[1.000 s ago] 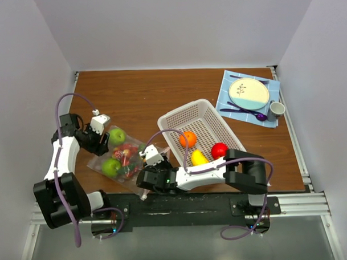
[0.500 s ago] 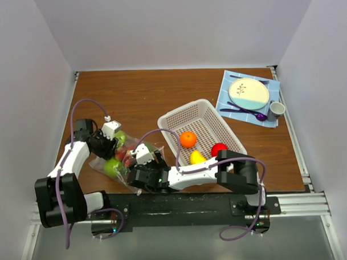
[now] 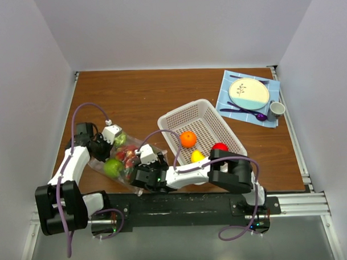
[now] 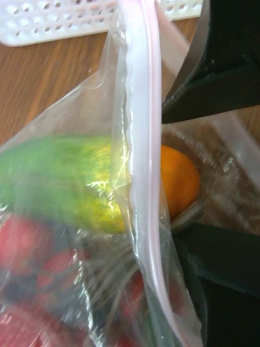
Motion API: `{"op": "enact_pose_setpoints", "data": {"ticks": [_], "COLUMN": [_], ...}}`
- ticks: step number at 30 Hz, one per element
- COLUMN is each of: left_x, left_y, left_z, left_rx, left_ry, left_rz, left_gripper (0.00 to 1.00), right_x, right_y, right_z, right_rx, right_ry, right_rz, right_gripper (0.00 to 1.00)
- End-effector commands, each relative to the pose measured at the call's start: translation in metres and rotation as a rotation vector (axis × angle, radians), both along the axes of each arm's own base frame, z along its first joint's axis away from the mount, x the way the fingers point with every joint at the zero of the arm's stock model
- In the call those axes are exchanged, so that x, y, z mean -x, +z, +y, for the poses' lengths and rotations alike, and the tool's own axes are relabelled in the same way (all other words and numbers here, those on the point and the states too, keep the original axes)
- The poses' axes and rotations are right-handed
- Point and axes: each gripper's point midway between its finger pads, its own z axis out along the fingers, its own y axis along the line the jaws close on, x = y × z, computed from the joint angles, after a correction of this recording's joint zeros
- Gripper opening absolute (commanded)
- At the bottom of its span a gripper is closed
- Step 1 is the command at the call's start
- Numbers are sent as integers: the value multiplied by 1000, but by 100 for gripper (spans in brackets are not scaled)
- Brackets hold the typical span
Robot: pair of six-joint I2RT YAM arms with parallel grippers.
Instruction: Open the zip-top bag and remove the fake food
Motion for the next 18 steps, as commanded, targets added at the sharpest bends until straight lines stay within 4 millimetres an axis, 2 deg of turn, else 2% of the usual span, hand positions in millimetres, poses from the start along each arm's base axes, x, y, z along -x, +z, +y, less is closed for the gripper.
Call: {"op": "enact_pose_setpoints", "data": {"ticks": [1,3,6,7,9,14,15,16,18], "left_x": [5,5,5,5,5,-3,-6,-7,-10], "left_y": [-3,-3,-4,-4,-5,-7,-6,-7,-5], "left_z": [0,2,7,7,10,26,28,29,34], "left_rx": [-14,-26,-53,-55,-68,-125,-129,-125,-123], "left_ry": [-18,-13,-6,-2,8,50,56,61,82], "left_rz": [-3,-10,-22,-26,-26,-59,-64,-59,-59], "left_gripper": [0,0,0,0,0,0,0,0,0], "right_x": [-1,0,6,10,14,45,49,58,64], "right_y": [22,36,56,63,78,104,104,116,113], "right_z": [-12,-13,-13,-12,-17,-28,-40,-43,-66], "right_rx": [-79,-123,-145,-151,-162,-186,-154,-214,-188], "right_ry": [-41,-31,3,15,17,55,54,43,26], "right_rz": [-28,-34,-58,-61,-73,-64,-60,-44,-28], "right_gripper": [60,50,28,16,6,5,5,5,5]}}
